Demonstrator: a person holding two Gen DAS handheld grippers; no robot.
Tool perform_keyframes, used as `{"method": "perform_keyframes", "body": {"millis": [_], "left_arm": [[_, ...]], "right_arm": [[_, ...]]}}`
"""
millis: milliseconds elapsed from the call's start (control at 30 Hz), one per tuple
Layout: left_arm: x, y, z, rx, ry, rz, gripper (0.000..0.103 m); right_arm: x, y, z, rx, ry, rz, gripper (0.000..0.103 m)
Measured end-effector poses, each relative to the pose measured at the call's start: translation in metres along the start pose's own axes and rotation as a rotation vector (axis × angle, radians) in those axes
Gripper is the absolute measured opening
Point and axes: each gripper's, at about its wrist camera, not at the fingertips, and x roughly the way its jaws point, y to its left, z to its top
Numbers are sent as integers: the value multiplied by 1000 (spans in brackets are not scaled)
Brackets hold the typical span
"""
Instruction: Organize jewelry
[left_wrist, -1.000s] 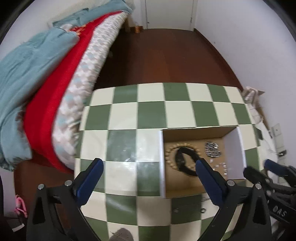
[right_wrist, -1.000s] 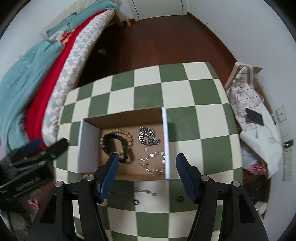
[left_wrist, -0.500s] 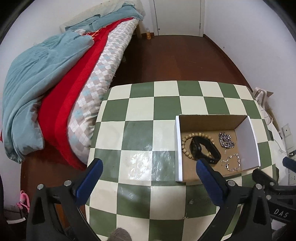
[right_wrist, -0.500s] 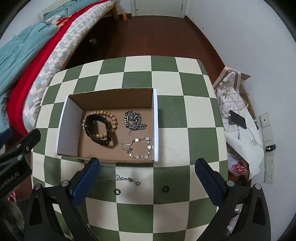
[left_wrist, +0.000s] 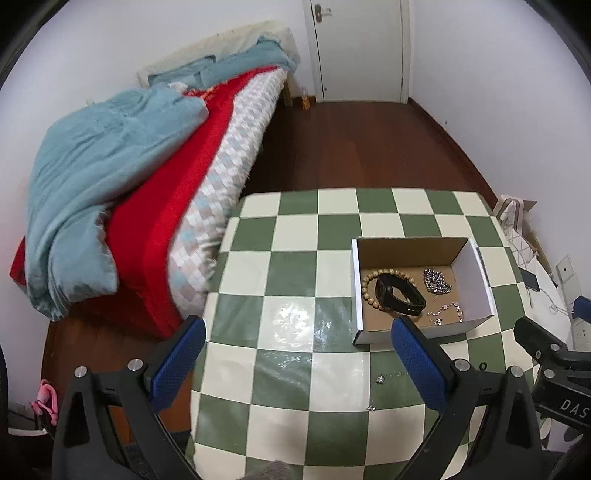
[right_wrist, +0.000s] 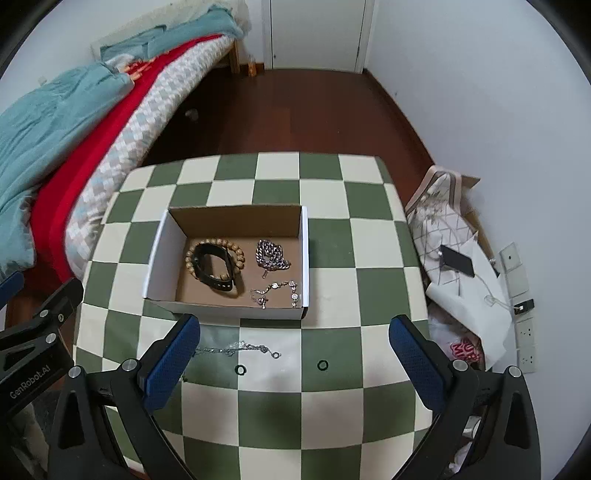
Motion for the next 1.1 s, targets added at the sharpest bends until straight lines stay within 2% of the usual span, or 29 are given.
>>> {"method": "perform_keyframes", "body": {"millis": [433, 600, 733, 900, 967, 1000, 1033, 1100], "left_arm": [[-65, 12, -15, -2, -130, 3, 102], [-77, 17, -24, -28, -158, 5, 102], [-73, 20, -35, -55, -169, 48, 102], [-34, 21, -56, -46, -84, 129, 102], [-16, 20, -64, -35, -59, 190, 102], [-6, 20, -69, -29, -44, 217, 102], [3, 21, -73, -27, -29, 234, 102], [21, 23, -79, -28, 7, 254, 102]], "right_arm": [[-86, -4, -29, 37, -174, -14, 103], [-108, -1, -37, 40, -204, 3, 103], [-105, -5, -51, 68, -193, 58, 103], [-57, -21, -76, 133, -101, 57, 102], [-31, -28, -87, 159, -58, 80, 87], [-12, -31, -94, 176, -20, 106, 70], [3, -32, -98, 188, 0, 133, 62], [31, -29, -106, 202, 20, 176, 62]]}}
